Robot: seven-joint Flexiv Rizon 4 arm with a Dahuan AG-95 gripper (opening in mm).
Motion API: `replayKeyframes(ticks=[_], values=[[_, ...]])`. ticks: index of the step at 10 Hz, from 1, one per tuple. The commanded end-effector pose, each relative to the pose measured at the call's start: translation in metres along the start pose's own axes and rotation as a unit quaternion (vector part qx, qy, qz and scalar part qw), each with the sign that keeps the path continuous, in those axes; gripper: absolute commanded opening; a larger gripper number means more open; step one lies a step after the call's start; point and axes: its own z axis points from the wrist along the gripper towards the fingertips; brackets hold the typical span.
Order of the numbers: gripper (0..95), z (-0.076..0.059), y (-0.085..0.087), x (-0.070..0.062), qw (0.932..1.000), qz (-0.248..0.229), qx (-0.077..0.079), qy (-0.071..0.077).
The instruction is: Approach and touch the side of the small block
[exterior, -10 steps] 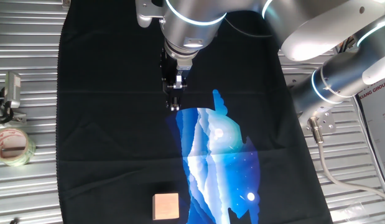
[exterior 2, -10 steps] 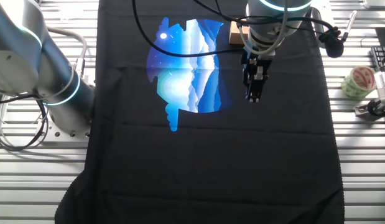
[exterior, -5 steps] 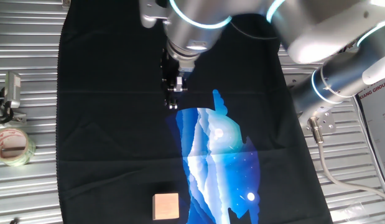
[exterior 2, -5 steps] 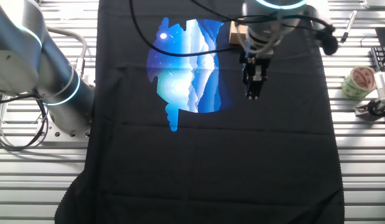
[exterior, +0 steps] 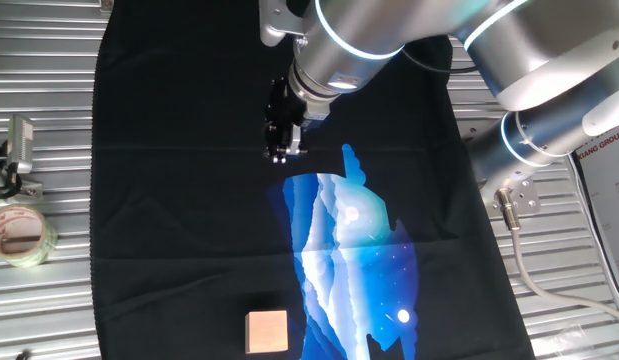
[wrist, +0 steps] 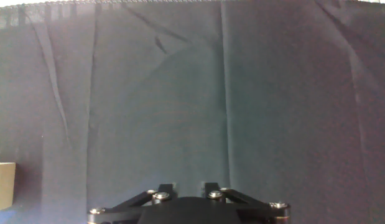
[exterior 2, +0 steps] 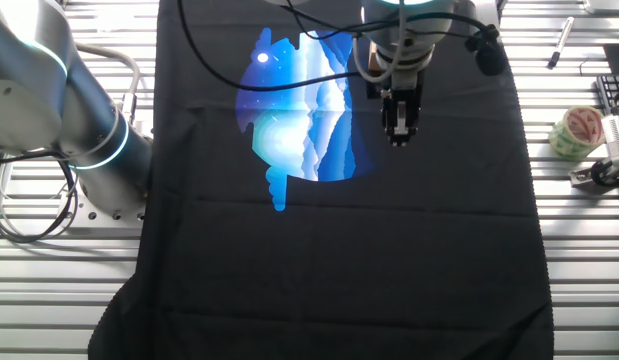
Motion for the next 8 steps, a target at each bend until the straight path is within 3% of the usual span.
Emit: replayKeyframes(ticks=[1,8], values=[[0.0,-0.001,-0.0005,0.001,1.0,-0.001,-0.001,-0.001],[0.0,0.001,0.0005,0.0008,1.0,0.0,0.0,0.001]])
